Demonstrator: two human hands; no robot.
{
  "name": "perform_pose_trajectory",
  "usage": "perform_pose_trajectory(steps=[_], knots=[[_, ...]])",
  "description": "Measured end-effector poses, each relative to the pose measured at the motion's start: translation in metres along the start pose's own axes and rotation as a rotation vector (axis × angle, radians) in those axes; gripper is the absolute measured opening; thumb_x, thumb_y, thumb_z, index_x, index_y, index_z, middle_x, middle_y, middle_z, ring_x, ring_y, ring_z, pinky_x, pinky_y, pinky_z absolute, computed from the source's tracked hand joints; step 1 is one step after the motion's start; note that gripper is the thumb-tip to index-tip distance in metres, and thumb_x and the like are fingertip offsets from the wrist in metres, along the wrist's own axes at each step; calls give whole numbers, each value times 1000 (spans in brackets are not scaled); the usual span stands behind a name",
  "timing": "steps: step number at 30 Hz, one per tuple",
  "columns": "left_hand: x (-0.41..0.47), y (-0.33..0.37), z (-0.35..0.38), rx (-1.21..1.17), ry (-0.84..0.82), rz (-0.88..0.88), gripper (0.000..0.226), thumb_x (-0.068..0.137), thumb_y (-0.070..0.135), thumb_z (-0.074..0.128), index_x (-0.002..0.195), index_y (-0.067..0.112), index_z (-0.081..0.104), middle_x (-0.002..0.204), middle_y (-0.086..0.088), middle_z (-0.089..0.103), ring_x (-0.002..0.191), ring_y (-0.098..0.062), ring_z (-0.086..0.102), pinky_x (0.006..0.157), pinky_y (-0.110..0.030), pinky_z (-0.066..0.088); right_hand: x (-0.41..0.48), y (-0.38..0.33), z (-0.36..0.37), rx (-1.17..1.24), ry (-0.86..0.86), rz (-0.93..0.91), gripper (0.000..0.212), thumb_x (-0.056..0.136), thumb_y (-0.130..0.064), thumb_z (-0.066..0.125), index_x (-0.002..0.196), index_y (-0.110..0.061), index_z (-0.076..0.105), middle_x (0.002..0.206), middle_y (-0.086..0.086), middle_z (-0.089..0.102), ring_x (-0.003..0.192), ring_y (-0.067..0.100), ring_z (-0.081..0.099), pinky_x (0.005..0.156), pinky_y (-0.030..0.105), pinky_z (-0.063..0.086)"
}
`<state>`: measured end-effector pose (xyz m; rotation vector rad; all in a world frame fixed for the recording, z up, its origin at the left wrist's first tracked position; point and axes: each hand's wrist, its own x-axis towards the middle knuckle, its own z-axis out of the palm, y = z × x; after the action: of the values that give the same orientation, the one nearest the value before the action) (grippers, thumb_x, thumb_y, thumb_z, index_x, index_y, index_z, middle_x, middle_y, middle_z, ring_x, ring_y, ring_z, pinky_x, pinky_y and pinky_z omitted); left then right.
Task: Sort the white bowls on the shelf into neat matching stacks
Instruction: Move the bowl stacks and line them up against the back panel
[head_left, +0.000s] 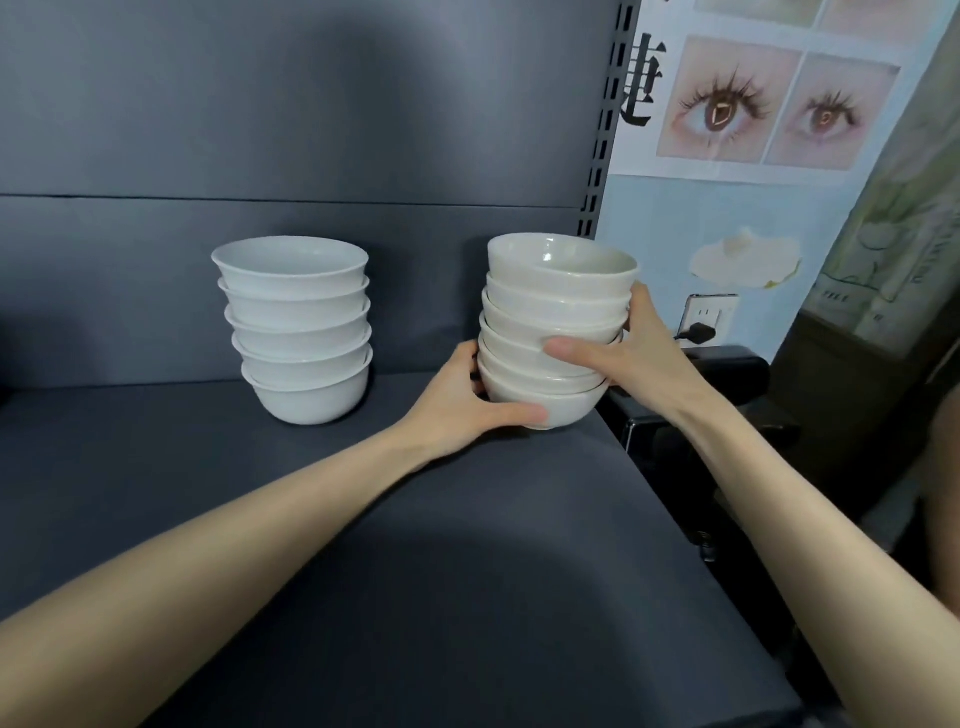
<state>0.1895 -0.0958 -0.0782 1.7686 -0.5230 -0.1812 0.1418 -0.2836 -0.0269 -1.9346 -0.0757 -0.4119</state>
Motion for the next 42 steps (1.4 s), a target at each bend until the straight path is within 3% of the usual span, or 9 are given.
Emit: perform_pose_trajectory(steps=[7,11,16,20,25,31,34,38,42], knots=[[-6,-5,-18,17,54,1,101,37,42,88,125,19,44,118,9,63,106,-7,63,90,-28,53,4,-4,17,22,-44,-1,99,50,-36,91,131,-25,36,114,-21,57,104,-7,57,84,18,49],[-13,-7,-30,33,101,-8,103,37,42,89,127,18,44,116,10,63,105,-6,63,91,-29,53,6,-13,30,40,-96,-20,99,49,-41,82,133,-24,34,113,-24,55,95,-19,56,74,8,48],[-20,-7,-37,25,103,-1,92,57,20,92,132,17,39,115,14,58,105,0,59,83,-15,51,10,-15,37,70,-161,-19,98,56,-32,85,136,-23,28,116,-22,53,96,-18,56,75,9,50],[-18,-6,-38,4,32,6,102,51,28,93,134,23,35,124,16,55,111,5,54,87,-14,48,13,-16,32,70,-200,25,94,66,-35,84,138,-25,26,122,-19,53,107,-3,58,70,19,53],[-15,0,-36,-21,-45,65,69,68,0,82,106,39,40,106,26,57,91,22,57,72,-3,46,17,-18,29,83,-229,44,91,65,-40,75,141,-29,25,127,-16,53,109,2,59,71,29,57],[-13,-2,-37,-20,-28,97,77,65,-1,84,124,29,46,115,18,66,109,3,60,87,-17,49,17,-18,29,100,-237,26,85,66,-39,77,138,-29,34,126,-13,58,106,4,63,73,34,60],[-16,1,-38,-15,-15,102,71,63,-1,85,116,33,51,111,19,69,107,1,62,85,-17,50,13,-19,30,100,-231,10,87,62,-42,80,136,-27,38,125,-11,61,105,5,65,72,33,60],[-26,3,-37,-12,5,69,75,58,8,90,117,32,50,109,20,68,102,7,62,81,-13,50,1,-28,27,111,-252,-36,39,82,-18,73,111,-34,52,94,-26,70,86,-6,67,59,19,55],[-40,8,-35,0,31,39,96,45,28,93,129,24,46,117,16,66,105,4,61,86,-18,51,-16,-41,23,121,-263,-90,37,83,-11,70,99,-39,51,81,-34,68,78,-11,65,56,18,54]])
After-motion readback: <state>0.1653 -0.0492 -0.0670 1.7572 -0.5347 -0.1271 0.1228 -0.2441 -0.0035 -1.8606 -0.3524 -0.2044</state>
